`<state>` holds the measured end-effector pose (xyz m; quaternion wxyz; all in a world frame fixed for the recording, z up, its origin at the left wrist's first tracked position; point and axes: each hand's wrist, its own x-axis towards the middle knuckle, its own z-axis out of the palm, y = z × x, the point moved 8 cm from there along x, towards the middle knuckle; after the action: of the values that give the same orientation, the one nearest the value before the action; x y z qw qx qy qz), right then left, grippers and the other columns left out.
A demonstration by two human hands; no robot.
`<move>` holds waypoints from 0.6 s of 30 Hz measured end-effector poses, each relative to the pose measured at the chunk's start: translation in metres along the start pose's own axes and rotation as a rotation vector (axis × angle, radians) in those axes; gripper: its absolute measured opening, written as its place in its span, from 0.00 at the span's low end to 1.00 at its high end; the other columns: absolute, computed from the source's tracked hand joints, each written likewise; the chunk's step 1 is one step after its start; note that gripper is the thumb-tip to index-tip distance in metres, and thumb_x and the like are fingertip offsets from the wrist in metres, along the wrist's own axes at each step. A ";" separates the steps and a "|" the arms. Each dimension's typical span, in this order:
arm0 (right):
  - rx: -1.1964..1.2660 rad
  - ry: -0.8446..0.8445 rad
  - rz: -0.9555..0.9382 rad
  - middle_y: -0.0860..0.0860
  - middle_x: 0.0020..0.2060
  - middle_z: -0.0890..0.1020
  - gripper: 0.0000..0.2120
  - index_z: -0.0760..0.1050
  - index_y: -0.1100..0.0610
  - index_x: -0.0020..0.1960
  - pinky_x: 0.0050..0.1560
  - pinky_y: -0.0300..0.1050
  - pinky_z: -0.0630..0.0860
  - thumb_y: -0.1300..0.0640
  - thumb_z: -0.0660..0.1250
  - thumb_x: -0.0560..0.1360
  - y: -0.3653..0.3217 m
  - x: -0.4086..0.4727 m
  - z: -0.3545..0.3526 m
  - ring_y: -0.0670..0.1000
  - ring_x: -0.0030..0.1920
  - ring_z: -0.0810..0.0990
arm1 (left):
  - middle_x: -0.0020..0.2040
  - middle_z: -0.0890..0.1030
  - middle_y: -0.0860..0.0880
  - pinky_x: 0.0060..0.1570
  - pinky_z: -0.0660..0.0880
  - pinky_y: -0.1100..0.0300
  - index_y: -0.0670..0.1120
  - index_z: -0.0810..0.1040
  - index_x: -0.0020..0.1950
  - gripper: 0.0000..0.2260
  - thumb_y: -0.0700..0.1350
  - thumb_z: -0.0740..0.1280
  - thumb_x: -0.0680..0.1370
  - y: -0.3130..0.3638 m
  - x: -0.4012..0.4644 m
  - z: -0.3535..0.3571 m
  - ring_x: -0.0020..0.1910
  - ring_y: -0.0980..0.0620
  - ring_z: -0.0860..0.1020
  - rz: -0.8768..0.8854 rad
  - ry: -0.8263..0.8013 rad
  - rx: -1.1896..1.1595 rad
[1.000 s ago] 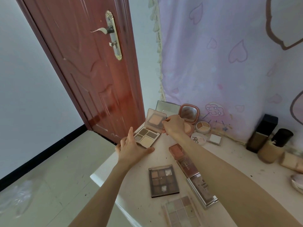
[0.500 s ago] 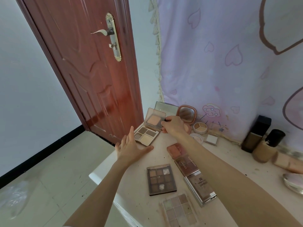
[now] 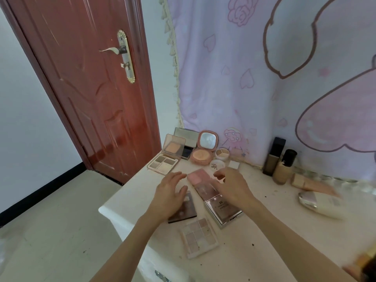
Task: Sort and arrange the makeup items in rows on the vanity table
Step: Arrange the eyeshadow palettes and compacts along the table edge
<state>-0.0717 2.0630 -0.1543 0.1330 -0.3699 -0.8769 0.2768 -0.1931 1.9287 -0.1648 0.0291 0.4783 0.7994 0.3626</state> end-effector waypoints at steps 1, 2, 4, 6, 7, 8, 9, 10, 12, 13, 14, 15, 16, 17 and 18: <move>-0.091 -0.032 0.026 0.51 0.61 0.75 0.20 0.74 0.52 0.63 0.58 0.47 0.70 0.43 0.63 0.75 0.006 -0.009 0.002 0.52 0.60 0.72 | 0.71 0.67 0.49 0.67 0.54 0.64 0.48 0.68 0.69 0.18 0.44 0.61 0.79 0.006 -0.001 0.011 0.71 0.51 0.61 0.041 -0.060 0.050; -0.171 -0.069 0.046 0.50 0.62 0.72 0.24 0.71 0.51 0.64 0.58 0.48 0.68 0.39 0.63 0.73 0.011 -0.018 0.005 0.52 0.62 0.69 | 0.72 0.64 0.49 0.69 0.53 0.61 0.49 0.67 0.71 0.19 0.45 0.60 0.79 0.011 -0.003 0.020 0.73 0.52 0.58 0.075 -0.110 0.106; -0.259 -0.146 0.074 0.51 0.63 0.69 0.31 0.67 0.50 0.67 0.59 0.48 0.66 0.35 0.64 0.70 0.018 -0.034 0.012 0.53 0.64 0.65 | 0.74 0.60 0.52 0.72 0.50 0.54 0.53 0.64 0.71 0.19 0.47 0.57 0.80 0.015 -0.006 0.036 0.74 0.52 0.53 0.096 -0.177 0.188; -0.289 -0.200 0.067 0.52 0.63 0.68 0.35 0.63 0.51 0.69 0.60 0.49 0.66 0.34 0.65 0.68 0.020 -0.045 0.018 0.55 0.63 0.64 | 0.74 0.60 0.55 0.73 0.47 0.49 0.55 0.65 0.70 0.17 0.49 0.55 0.81 0.020 -0.009 0.044 0.75 0.54 0.50 0.096 -0.193 0.205; -0.292 -0.214 0.060 0.53 0.63 0.68 0.35 0.62 0.51 0.69 0.61 0.49 0.66 0.35 0.65 0.69 0.021 -0.049 0.019 0.56 0.63 0.64 | 0.73 0.61 0.55 0.73 0.46 0.49 0.56 0.67 0.69 0.16 0.49 0.55 0.81 0.023 -0.010 0.047 0.75 0.54 0.50 0.105 -0.192 0.202; -0.288 -0.219 0.054 0.54 0.63 0.68 0.34 0.62 0.52 0.69 0.60 0.49 0.66 0.36 0.65 0.70 0.020 -0.052 0.019 0.56 0.63 0.64 | 0.73 0.62 0.56 0.73 0.46 0.49 0.56 0.69 0.68 0.15 0.49 0.55 0.81 0.026 -0.011 0.049 0.75 0.53 0.50 0.121 -0.196 0.204; -0.295 -0.221 0.047 0.54 0.63 0.68 0.32 0.62 0.53 0.69 0.60 0.48 0.66 0.39 0.65 0.71 0.020 -0.054 0.018 0.56 0.63 0.64 | 0.73 0.63 0.56 0.73 0.47 0.49 0.55 0.71 0.67 0.15 0.48 0.56 0.81 0.030 -0.012 0.051 0.75 0.53 0.49 0.145 -0.202 0.208; -0.316 -0.224 0.038 0.55 0.62 0.69 0.31 0.61 0.54 0.69 0.60 0.48 0.67 0.41 0.64 0.72 0.019 -0.055 0.017 0.57 0.63 0.65 | 0.72 0.64 0.56 0.73 0.48 0.49 0.55 0.73 0.65 0.14 0.48 0.57 0.81 0.034 -0.014 0.052 0.75 0.52 0.49 0.171 -0.206 0.203; -0.350 -0.228 0.026 0.56 0.62 0.69 0.31 0.59 0.55 0.70 0.60 0.48 0.67 0.44 0.64 0.73 0.018 -0.059 0.017 0.58 0.63 0.66 | 0.72 0.64 0.56 0.73 0.51 0.52 0.54 0.76 0.63 0.13 0.45 0.59 0.80 0.040 -0.019 0.051 0.75 0.52 0.48 0.215 -0.209 0.137; -0.330 -0.219 0.030 0.56 0.63 0.70 0.32 0.59 0.55 0.71 0.60 0.48 0.67 0.45 0.64 0.72 0.018 -0.060 0.016 0.57 0.63 0.66 | 0.72 0.64 0.56 0.73 0.51 0.55 0.54 0.76 0.63 0.14 0.44 0.60 0.79 0.044 -0.022 0.050 0.75 0.53 0.47 0.230 -0.214 0.086; -0.276 -0.197 0.041 0.55 0.63 0.70 0.32 0.60 0.55 0.71 0.60 0.48 0.67 0.45 0.64 0.72 0.019 -0.061 0.012 0.57 0.63 0.67 | 0.72 0.64 0.56 0.72 0.50 0.57 0.54 0.75 0.63 0.14 0.42 0.60 0.79 0.048 -0.024 0.048 0.74 0.56 0.48 0.238 -0.224 0.034; -0.188 -0.165 0.058 0.55 0.63 0.71 0.32 0.61 0.56 0.70 0.60 0.47 0.69 0.45 0.65 0.71 0.021 -0.061 0.006 0.55 0.62 0.68 | 0.71 0.64 0.57 0.71 0.49 0.59 0.54 0.74 0.64 0.15 0.41 0.60 0.79 0.052 -0.026 0.046 0.72 0.59 0.48 0.231 -0.233 -0.020; -0.069 -0.125 0.077 0.54 0.62 0.73 0.32 0.62 0.57 0.70 0.58 0.45 0.71 0.46 0.67 0.71 0.023 -0.062 -0.001 0.53 0.60 0.71 | 0.70 0.64 0.58 0.71 0.49 0.60 0.55 0.72 0.65 0.16 0.41 0.60 0.79 0.056 -0.026 0.044 0.72 0.60 0.49 0.199 -0.239 -0.080; 0.078 -0.090 0.105 0.52 0.60 0.75 0.33 0.63 0.58 0.71 0.56 0.43 0.72 0.48 0.68 0.71 0.026 -0.062 -0.008 0.51 0.57 0.73 | 0.70 0.65 0.58 0.72 0.51 0.59 0.56 0.71 0.65 0.16 0.42 0.60 0.79 0.059 -0.025 0.040 0.72 0.60 0.51 0.150 -0.241 -0.149; 0.256 -0.068 0.145 0.51 0.58 0.76 0.33 0.63 0.59 0.72 0.55 0.42 0.74 0.50 0.69 0.71 0.031 -0.063 -0.012 0.49 0.55 0.75 | 0.69 0.66 0.59 0.72 0.55 0.58 0.57 0.70 0.65 0.15 0.44 0.60 0.79 0.062 -0.025 0.036 0.72 0.59 0.56 0.106 -0.241 -0.225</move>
<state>-0.0053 2.0398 -0.1644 0.1290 -0.4024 -0.8094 0.4078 -0.1191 1.9464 -0.1615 0.1593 0.5533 0.7181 0.3908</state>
